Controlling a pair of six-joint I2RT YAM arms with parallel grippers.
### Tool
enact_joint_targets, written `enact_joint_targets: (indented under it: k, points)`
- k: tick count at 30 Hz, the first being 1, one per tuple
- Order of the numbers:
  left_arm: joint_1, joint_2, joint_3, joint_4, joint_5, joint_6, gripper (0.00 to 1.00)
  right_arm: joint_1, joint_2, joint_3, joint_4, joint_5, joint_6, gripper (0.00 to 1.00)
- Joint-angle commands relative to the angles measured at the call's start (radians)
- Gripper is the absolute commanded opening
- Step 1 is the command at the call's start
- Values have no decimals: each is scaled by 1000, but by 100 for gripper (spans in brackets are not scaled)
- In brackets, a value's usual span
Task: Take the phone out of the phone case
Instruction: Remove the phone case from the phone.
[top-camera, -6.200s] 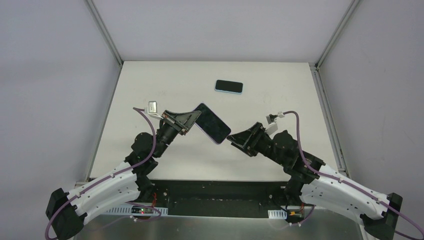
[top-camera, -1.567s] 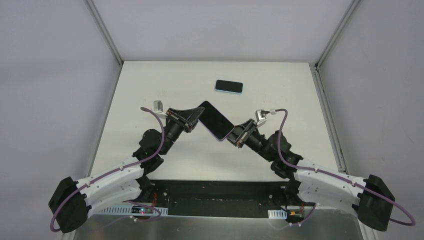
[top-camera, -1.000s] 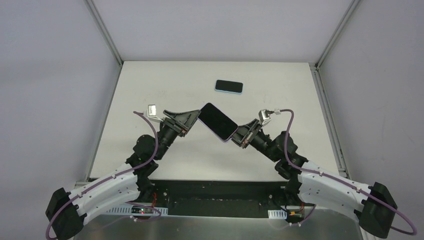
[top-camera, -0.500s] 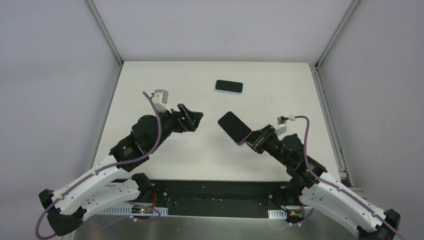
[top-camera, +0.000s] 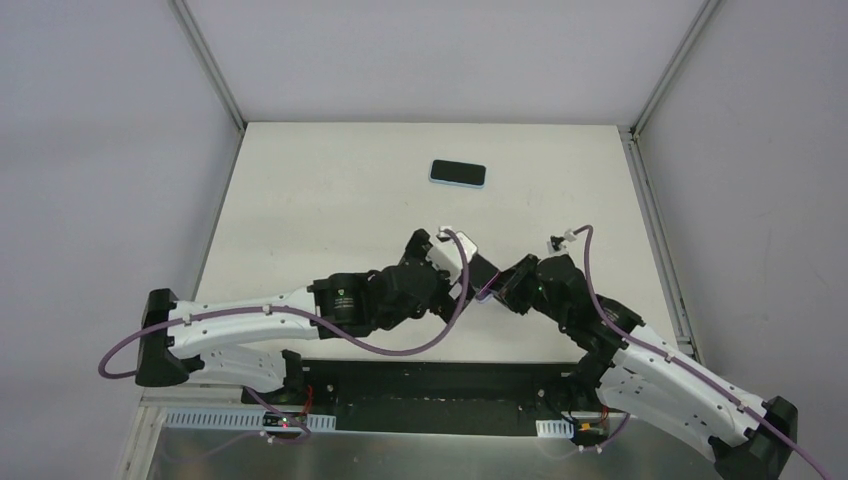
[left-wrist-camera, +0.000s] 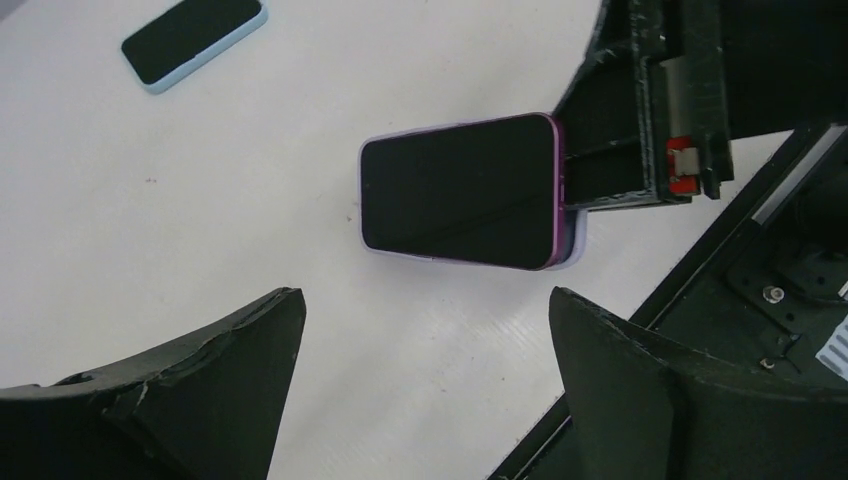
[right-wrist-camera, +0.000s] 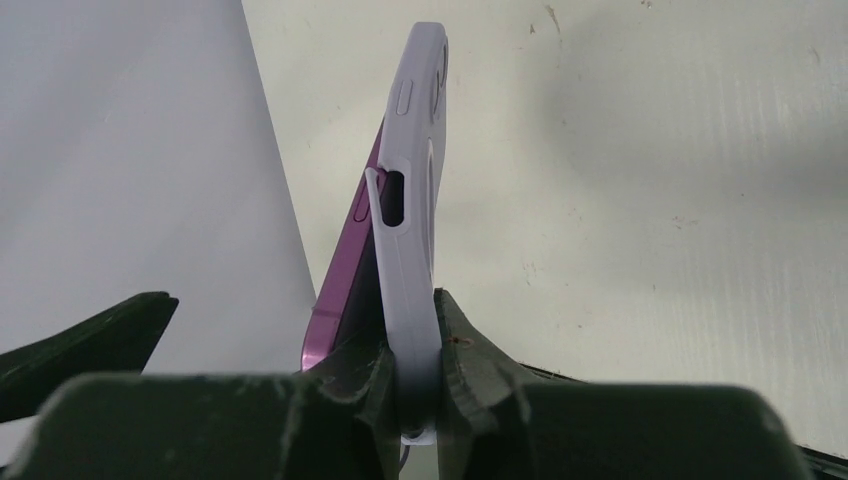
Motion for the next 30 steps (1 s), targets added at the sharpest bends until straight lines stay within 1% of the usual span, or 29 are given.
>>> enact_joint_targets:
  k: [1, 7, 11, 15, 23, 26, 29, 30]
  points:
    - [-50, 53, 66, 7, -103, 152, 92, -5, -7, 94, 9, 14, 31, 0]
    - [-80, 149, 102, 11, -99, 208, 87, -4, 0, 87, 11, -2, 59, 0]
    - [-82, 213, 146, 11, -107, 227, 82, -3, -4, 89, 12, -26, 66, 0]
    - [-82, 237, 165, 11, -106, 231, 76, -3, -19, 80, 7, -22, 67, 0]
    - [-87, 261, 179, 12, -84, 242, 73, -4, -13, 83, 8, -25, 67, 0]
    - [-88, 281, 188, 11, -100, 252, 67, -4, -11, 88, 10, -32, 69, 0]
    - [-87, 318, 203, 11, -139, 265, 55, -3, -12, 92, 9, -38, 69, 0]
    - [-87, 332, 209, 11, -150, 269, 53, -3, -13, 94, 9, -39, 69, 0]
